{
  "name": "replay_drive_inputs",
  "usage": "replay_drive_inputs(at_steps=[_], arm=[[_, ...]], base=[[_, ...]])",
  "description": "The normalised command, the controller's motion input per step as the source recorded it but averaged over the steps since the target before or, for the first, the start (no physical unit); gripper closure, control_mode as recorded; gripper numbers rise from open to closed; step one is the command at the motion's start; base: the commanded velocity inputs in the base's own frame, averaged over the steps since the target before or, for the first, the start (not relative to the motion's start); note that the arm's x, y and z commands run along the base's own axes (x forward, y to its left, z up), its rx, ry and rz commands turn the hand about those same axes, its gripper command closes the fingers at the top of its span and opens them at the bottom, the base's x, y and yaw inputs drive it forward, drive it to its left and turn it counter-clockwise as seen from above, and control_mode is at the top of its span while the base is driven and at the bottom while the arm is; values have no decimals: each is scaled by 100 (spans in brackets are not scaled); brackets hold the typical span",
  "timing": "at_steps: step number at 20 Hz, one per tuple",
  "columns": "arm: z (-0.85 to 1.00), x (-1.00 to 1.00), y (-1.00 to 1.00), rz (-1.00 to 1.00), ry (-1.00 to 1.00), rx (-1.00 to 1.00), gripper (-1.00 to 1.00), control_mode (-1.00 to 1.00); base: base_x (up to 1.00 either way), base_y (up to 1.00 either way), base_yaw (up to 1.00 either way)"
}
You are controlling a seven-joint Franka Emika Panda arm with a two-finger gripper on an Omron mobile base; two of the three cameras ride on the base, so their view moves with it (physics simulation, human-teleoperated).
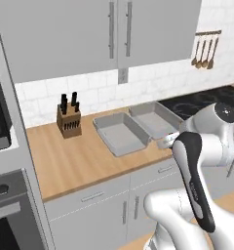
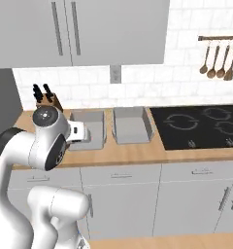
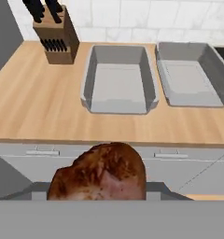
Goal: Place one squash and one chicken drumstick in each tupperware on the nearby counter, to pack two identical lunches.
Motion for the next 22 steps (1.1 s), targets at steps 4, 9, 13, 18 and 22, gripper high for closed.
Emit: replay_drive_inputs(at_steps=[4,9,13,18,22], arm=[[0,0,0,0,0,0,100,100],[0,0,0,0,0,0,100,100],[-36,48,-19,12,4,1,100,-100],[-65,100,-43,15,16,2,100,-100],[-50,100,-22,3,15,0,100,-100]], base=[[100,0,39],[100,-8,45],[50,-7,18],[0,0,0],[0,0,0]])
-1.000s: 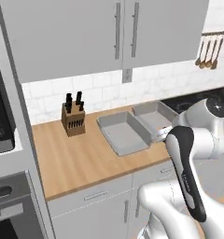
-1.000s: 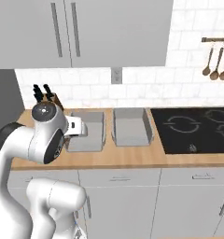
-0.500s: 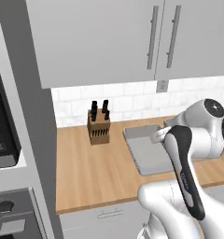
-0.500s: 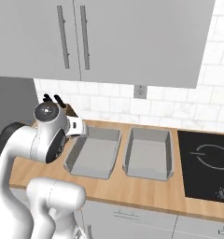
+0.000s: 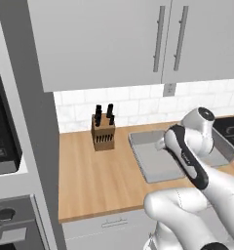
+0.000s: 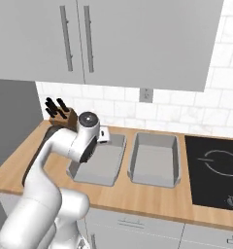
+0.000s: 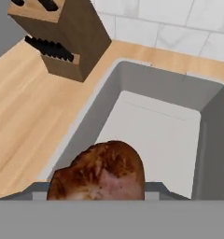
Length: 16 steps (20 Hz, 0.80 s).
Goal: Place one squash and one chicken drumstick in each tupperware on the nearby counter, to pack two identical lunches.
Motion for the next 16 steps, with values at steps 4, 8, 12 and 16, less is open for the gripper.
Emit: replay_drive_inputs(at_steps=[4,8,12,16], arm=[[-51,100,-6,3,9,0,100,-100],[-49,97,0,0,5,0,100,-100],[-53,73,-1,0,0,0,100,-100],[-54,52,-4,0,0,0,100,-100]], base=[[0,0,0],[0,0,0],[0,0,0],[0,0,0]])
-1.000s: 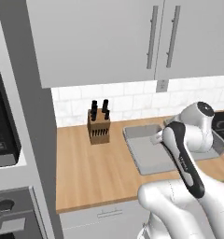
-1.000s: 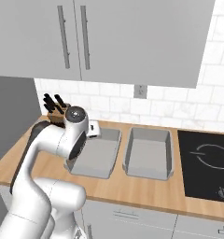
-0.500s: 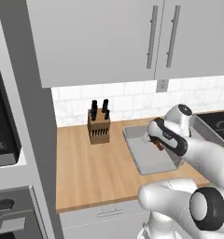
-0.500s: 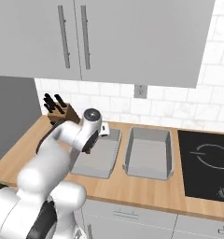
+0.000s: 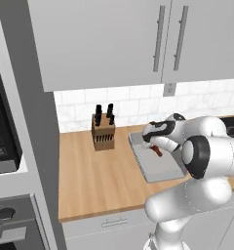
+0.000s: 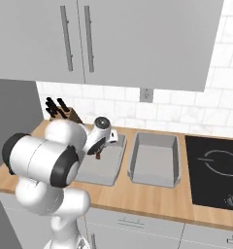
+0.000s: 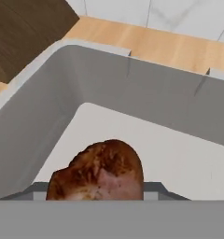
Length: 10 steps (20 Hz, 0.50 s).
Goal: Place one squash and one chicken drumstick in each tupperware on the nearby counter, to pack two identical lunches.
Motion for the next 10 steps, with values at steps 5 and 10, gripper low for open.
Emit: replay_drive_inputs(at_steps=[5,10], arm=[[-18,13,0,0,1,0,-100,-100],[12,0,0,0,1,0,-100,-100]], base=[[0,0,0],[0,0,0]])
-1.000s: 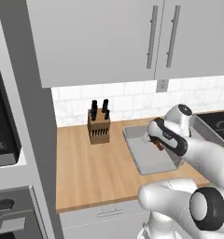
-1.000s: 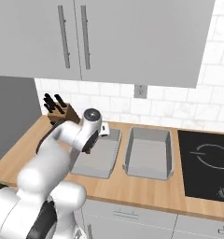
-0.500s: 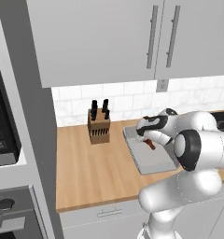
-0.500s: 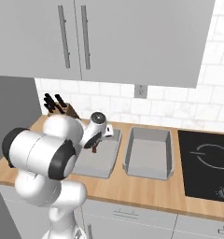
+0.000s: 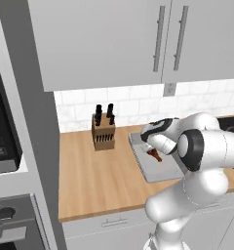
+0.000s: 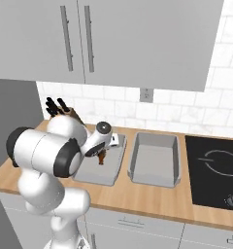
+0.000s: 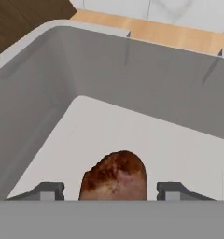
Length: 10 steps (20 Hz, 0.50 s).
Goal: Place one squash and one chicken drumstick in each tupperware on the nearby counter, to pack two identical lunches.
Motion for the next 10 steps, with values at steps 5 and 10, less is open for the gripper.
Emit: replay_drive_inputs(at_steps=[5,10], arm=[[78,-6,0,0,1,0,-100,-100],[100,-49,4,0,14,0,-100,-100]], base=[[0,0,0],[0,0,0]])
